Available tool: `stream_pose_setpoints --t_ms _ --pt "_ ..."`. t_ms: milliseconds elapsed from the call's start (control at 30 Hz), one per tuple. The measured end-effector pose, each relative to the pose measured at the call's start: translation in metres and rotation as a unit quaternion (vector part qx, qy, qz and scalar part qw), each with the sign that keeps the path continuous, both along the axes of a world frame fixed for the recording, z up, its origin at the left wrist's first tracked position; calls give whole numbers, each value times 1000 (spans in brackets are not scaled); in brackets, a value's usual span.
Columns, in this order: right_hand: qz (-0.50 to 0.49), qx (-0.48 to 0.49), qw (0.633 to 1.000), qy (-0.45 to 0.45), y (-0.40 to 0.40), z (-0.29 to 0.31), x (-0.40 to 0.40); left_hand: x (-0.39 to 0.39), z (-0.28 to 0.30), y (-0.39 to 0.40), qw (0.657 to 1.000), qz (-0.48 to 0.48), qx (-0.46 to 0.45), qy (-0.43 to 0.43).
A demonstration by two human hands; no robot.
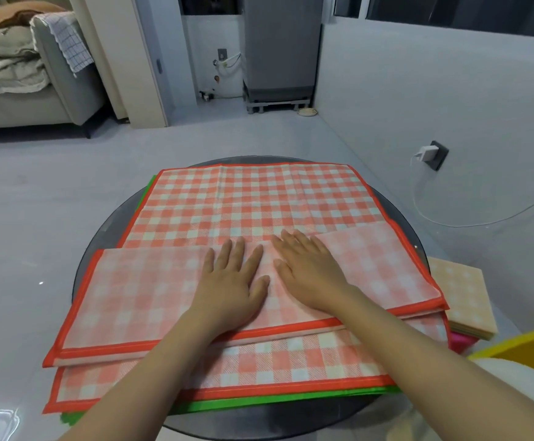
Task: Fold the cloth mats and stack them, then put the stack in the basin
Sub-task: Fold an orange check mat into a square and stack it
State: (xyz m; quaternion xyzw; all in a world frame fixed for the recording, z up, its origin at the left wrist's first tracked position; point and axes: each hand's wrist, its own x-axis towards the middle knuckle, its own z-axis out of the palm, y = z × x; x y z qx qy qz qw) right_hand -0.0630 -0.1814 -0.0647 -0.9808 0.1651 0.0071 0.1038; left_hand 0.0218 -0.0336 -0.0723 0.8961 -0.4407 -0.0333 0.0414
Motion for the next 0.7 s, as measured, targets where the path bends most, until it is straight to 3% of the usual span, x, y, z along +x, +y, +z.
stream_pose_setpoints --t_ms 433,700 --pt "-159 -11 987 19 -85 -3 -49 0 1 -1 1000 3 8 -10" --pt "-166 4 986 15 -77 2 -45 -1 1 -1 1000 3 7 -14"
